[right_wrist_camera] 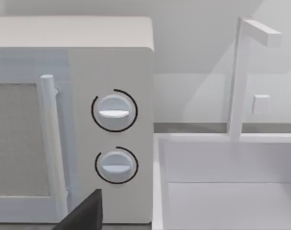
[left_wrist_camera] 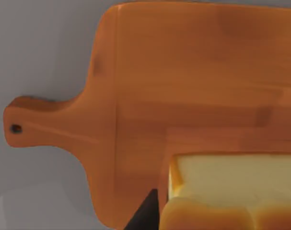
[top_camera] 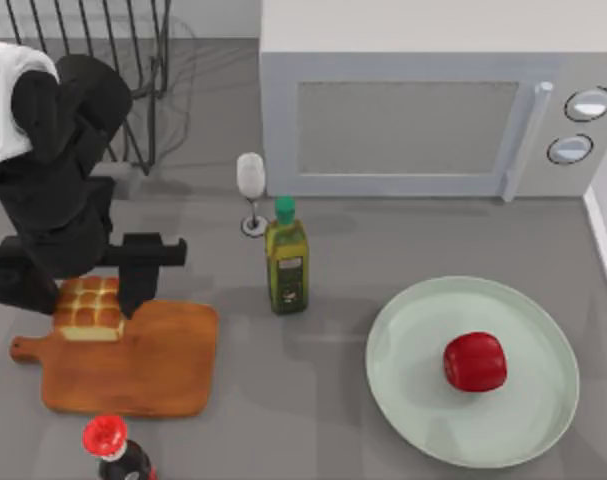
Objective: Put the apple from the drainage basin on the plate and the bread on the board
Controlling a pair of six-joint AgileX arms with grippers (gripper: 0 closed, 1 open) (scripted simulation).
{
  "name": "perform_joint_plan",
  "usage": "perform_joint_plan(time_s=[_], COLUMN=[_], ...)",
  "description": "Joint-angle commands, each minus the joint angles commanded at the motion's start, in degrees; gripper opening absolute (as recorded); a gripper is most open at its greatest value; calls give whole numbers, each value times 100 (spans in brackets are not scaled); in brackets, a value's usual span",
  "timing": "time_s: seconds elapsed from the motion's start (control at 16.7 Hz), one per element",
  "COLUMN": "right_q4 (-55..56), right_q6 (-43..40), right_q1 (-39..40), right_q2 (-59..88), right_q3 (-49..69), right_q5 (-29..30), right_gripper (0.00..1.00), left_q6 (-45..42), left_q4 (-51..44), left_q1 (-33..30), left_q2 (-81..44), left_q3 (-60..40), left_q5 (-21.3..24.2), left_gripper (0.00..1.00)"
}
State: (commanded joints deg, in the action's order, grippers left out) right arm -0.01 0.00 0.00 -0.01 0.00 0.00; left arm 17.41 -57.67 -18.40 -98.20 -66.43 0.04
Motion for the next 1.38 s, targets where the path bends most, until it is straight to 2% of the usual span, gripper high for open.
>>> perform_joint_plan(time_s=[1.38], right_q4=[0], right_q6=[0], right_q1=[0], right_q2=[0], right_q3=[0], right_q5=[0], right_gripper=[100], left_q6=[-14], left_q4=[1035], left_q1=[8], left_q2=[-376], left_q3=[659], left_q5=[1], left_gripper=[0])
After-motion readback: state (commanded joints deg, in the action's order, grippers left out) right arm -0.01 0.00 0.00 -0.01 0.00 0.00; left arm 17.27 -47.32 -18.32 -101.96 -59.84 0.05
